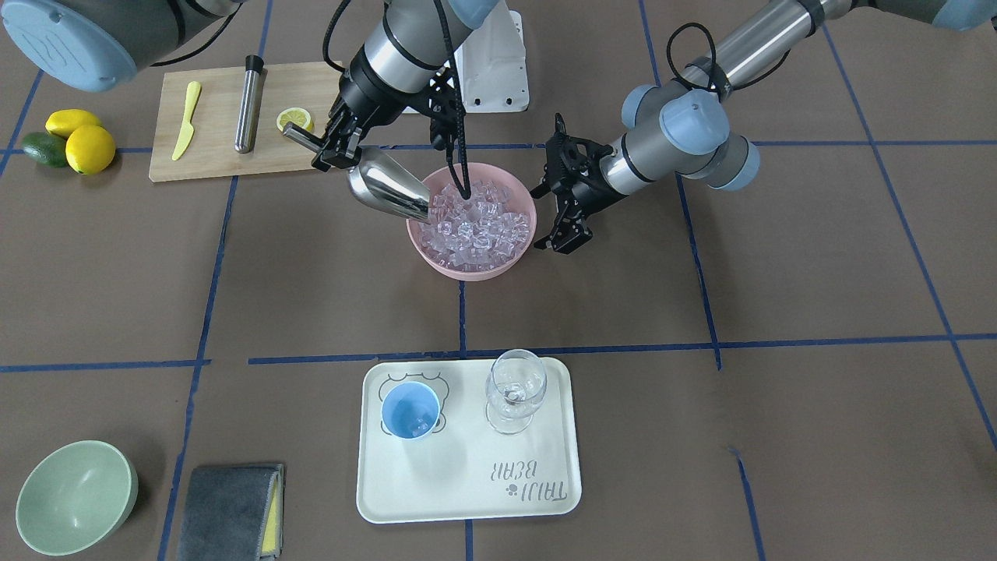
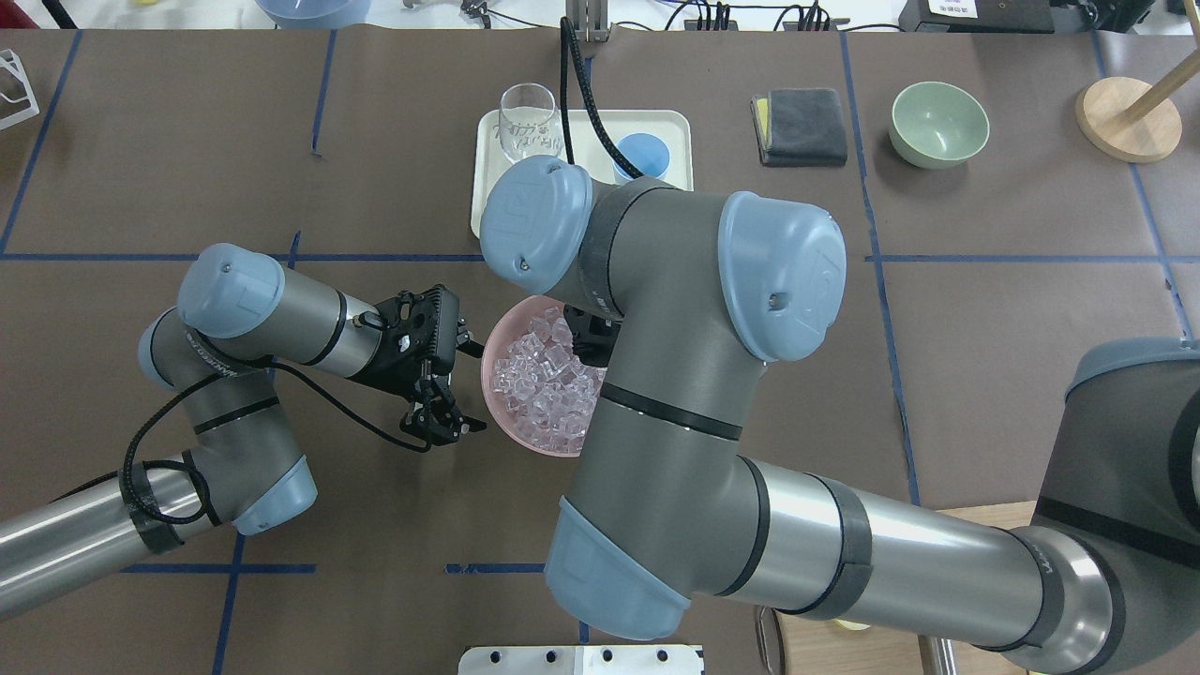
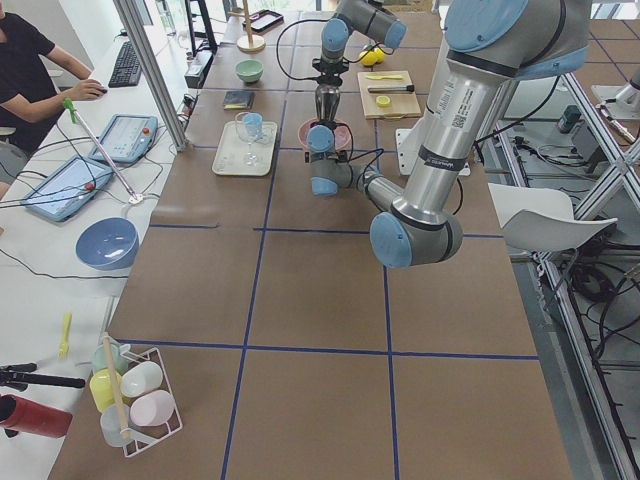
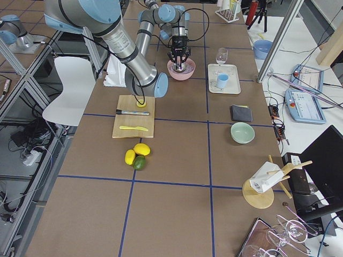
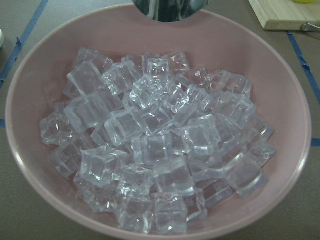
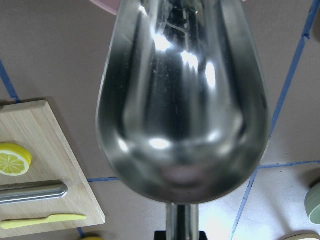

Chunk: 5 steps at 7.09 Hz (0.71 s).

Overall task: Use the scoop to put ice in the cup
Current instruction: 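Carry the scoop over the pink bowl with the right gripper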

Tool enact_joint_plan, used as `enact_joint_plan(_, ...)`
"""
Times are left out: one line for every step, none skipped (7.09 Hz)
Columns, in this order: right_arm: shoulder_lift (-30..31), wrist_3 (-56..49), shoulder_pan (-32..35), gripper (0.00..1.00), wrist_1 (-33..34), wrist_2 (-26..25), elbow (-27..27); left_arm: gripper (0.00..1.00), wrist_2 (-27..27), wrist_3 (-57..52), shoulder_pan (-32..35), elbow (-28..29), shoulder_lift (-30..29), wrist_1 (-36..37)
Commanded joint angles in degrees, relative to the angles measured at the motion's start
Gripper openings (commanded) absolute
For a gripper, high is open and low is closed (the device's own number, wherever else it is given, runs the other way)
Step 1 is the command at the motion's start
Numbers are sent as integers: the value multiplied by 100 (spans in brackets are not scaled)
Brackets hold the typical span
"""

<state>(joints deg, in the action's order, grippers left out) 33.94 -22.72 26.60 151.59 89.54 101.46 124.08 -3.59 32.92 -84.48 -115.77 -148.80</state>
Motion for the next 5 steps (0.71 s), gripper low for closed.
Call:
enact_joint_plan(-149,-31,-76,0,-6,-7,-361,100,2,-1,3,2,-16,0)
enact_joint_plan(-342,-135,-76,0,-7,-7,-668,100,2,-1,3,2,-25,-9)
enact_joint_plan(-396,-180,-85,0,-15,-15,-741,100,2,-1,3,2,-25,-9)
enact_joint_plan(-388,-189,-93,0,-7,-15,-811,100,2,-1,-5,2,-25,-9)
enact_joint_plan(-388,-180,-146,0,-15,-59,-855,100,2,-19,-5,2,-25,-18)
